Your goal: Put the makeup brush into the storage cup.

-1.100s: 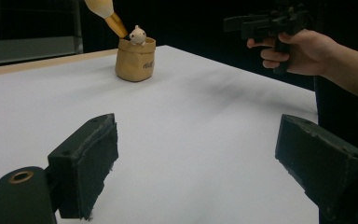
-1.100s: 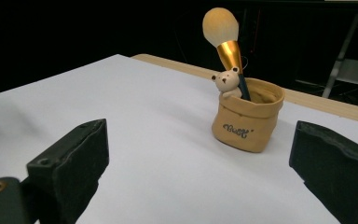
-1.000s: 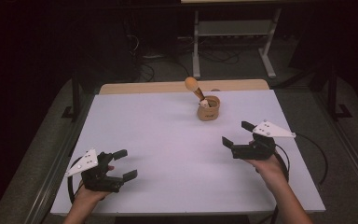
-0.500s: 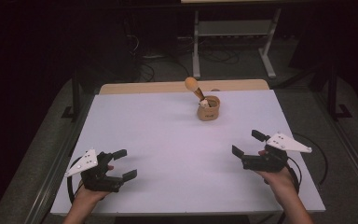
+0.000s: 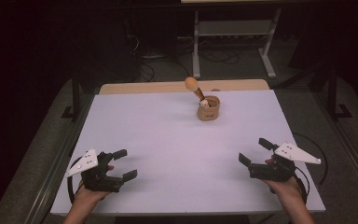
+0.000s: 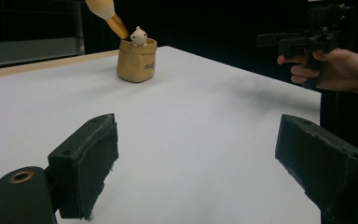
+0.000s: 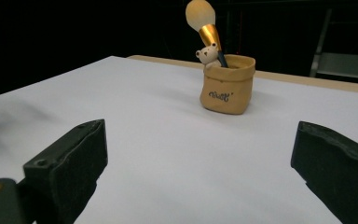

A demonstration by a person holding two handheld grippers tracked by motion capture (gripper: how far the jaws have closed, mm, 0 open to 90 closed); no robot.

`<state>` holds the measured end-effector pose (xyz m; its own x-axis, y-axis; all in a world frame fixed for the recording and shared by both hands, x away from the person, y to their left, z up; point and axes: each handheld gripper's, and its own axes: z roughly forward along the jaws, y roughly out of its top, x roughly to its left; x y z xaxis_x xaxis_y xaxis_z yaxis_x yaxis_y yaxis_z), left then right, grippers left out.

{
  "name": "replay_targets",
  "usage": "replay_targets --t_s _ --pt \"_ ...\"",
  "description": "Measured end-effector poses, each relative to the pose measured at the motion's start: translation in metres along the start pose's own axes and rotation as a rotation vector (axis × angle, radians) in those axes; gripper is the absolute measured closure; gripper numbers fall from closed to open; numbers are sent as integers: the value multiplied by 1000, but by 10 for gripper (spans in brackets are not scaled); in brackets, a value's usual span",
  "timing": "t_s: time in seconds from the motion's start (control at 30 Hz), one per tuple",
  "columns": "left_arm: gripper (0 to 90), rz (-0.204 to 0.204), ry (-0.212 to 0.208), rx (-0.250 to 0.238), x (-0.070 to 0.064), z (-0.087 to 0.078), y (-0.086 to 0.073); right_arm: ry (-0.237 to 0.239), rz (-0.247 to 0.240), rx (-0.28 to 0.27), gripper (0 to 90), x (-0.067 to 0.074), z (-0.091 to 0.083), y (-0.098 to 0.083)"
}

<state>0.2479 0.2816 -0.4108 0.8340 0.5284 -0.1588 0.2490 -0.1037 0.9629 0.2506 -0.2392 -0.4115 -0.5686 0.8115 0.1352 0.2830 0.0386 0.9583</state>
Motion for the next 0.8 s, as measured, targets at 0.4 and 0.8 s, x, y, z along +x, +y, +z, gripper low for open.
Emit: replay_targets --t_s 0.4,0.8 --pt "129 3 -2 9 0 1 -1 -7 -14 37 35 1 -4 -12" --pt "130 4 3 23 2 1 -2 -4 -75 84 36 6 2 -14"
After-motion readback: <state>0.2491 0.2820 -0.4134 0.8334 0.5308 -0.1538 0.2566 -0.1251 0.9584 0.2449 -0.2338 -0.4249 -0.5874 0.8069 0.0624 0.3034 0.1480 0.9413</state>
